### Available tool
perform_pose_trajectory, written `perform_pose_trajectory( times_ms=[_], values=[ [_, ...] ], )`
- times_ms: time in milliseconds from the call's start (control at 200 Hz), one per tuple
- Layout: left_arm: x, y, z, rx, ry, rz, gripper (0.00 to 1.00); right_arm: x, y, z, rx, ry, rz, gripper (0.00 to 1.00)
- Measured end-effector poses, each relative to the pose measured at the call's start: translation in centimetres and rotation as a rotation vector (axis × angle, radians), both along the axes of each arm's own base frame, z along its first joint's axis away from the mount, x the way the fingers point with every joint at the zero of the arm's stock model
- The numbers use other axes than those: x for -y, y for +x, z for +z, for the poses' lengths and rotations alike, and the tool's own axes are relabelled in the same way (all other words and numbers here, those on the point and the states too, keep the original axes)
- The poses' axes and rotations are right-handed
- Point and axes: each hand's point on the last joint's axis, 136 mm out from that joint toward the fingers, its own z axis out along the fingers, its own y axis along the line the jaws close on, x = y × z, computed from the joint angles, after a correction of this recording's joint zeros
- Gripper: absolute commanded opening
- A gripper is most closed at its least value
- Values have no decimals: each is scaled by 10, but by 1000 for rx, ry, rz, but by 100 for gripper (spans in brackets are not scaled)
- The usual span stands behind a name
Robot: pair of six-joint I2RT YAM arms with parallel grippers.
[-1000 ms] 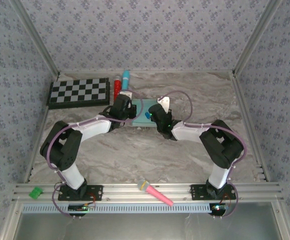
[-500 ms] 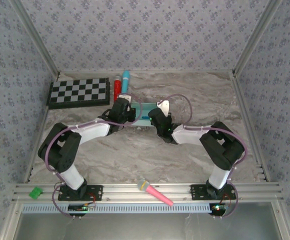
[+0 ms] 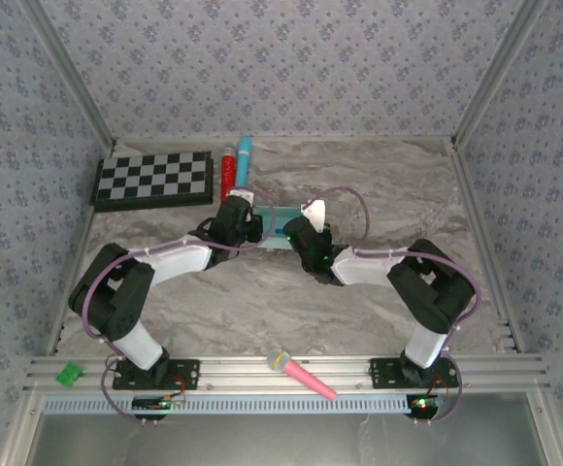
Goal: Fold the paper box
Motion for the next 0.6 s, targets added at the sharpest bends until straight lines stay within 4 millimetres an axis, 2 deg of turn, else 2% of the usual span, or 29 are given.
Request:
perform_pose_trajectory(
  times_ms=[165, 390, 600],
  values=[
    [1, -8, -7, -19, 9, -9, 17, 0, -6, -3, -2, -27, 0, 19],
    [-2, -26, -29, -79, 45, -25, 20, -1, -14, 0, 6, -50, 10, 25],
    [-4, -28, -30, -87, 49, -23, 22, 1, -17, 4, 17, -64, 6, 27]
  ],
)
